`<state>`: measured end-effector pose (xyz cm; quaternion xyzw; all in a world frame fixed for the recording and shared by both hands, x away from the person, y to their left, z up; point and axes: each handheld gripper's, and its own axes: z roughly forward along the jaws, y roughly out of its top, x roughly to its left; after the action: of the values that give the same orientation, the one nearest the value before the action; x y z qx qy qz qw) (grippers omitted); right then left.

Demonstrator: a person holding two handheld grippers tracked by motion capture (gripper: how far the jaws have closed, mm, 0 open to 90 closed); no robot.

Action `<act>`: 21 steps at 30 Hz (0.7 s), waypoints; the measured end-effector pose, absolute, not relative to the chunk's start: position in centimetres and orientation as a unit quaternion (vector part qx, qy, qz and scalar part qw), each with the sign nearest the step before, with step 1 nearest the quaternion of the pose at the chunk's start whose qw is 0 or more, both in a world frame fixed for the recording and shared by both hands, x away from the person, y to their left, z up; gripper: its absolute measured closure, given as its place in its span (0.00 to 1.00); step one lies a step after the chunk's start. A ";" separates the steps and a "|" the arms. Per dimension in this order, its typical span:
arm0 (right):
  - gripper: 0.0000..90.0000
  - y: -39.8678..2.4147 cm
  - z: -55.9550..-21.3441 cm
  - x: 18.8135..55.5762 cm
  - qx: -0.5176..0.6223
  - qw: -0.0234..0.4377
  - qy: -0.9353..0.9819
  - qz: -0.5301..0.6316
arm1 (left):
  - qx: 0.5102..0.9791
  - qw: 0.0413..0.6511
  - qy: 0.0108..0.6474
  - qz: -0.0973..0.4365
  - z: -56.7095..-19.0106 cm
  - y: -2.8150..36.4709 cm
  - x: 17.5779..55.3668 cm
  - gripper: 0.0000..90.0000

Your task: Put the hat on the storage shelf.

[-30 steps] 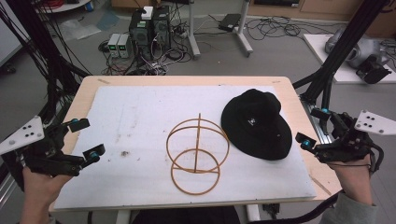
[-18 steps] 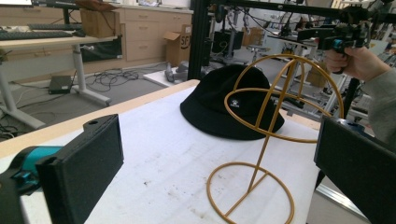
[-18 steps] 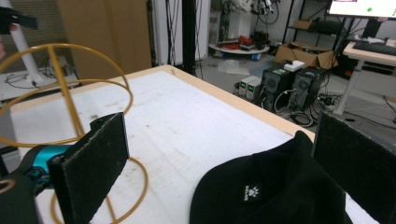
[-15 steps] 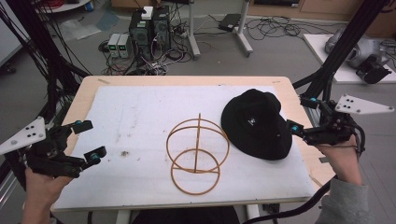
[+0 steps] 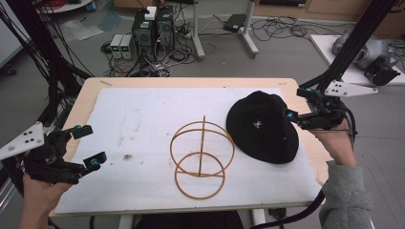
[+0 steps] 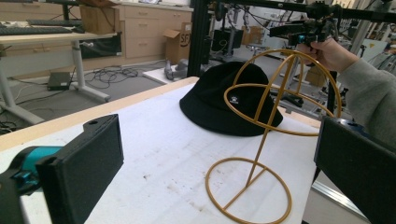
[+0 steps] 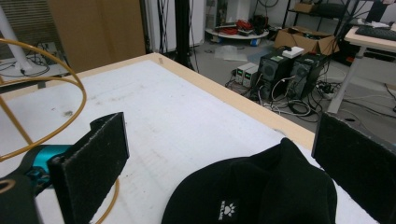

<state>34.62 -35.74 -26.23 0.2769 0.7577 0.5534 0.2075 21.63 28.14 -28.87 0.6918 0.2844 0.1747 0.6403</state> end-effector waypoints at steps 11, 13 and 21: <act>0.03 -35.5 -27.2 37.7 0.291 0.206 0.764 0.538 | 0.692 0.636 0.293 0.175 -29.2 28.6 21.3 0.02; 0.03 -35.6 -27.4 38.5 0.297 0.206 0.760 0.540 | 0.692 0.636 0.295 0.174 -29.3 28.7 21.1 0.02; 0.03 -35.7 -28.1 40.1 0.305 0.209 0.756 0.540 | 0.691 0.635 0.296 0.178 -29.3 28.8 20.8 0.02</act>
<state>40.07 -35.74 -28.12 0.3053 0.7563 0.5395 0.2091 20.78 28.79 -29.31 0.6913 0.2961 0.1782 0.6345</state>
